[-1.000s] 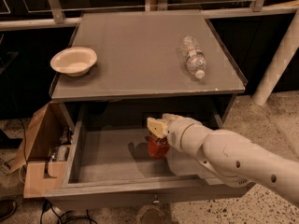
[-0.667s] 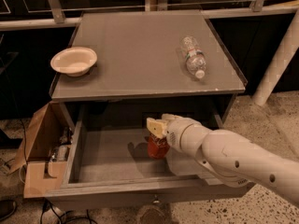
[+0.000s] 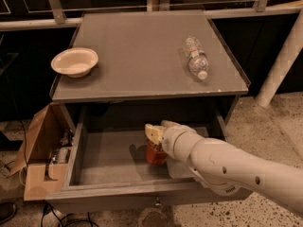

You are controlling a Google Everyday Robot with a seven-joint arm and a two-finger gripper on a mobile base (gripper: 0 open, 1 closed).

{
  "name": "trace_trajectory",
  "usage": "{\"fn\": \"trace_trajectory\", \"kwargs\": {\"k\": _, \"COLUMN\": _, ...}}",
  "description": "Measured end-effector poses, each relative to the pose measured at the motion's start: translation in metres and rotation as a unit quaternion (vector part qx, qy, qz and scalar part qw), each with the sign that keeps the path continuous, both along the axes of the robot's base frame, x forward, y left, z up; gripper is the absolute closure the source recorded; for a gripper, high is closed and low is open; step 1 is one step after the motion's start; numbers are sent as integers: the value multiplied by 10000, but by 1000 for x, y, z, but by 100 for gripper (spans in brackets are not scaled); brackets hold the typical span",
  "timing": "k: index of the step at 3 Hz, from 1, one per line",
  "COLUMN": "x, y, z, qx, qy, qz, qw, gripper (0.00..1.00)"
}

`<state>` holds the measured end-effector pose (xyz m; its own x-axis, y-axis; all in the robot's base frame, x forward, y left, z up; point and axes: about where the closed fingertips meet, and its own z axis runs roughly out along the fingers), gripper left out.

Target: Place coke can into top drawer

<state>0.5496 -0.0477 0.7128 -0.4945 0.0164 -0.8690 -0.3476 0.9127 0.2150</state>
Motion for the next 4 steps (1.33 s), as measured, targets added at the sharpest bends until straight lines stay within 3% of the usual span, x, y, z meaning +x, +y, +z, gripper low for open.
{"fn": "trace_trajectory", "kwargs": {"k": 3, "x": 35, "y": -12, "z": 11, "qx": -52, "qy": -347, "qz": -364, "qw": 9987, "gripper": 100}}
{"fn": "trace_trajectory", "kwargs": {"k": 4, "x": 31, "y": -18, "z": -3, "qx": 69, "qy": -238, "qz": -664, "qw": 9975, "gripper": 100}}
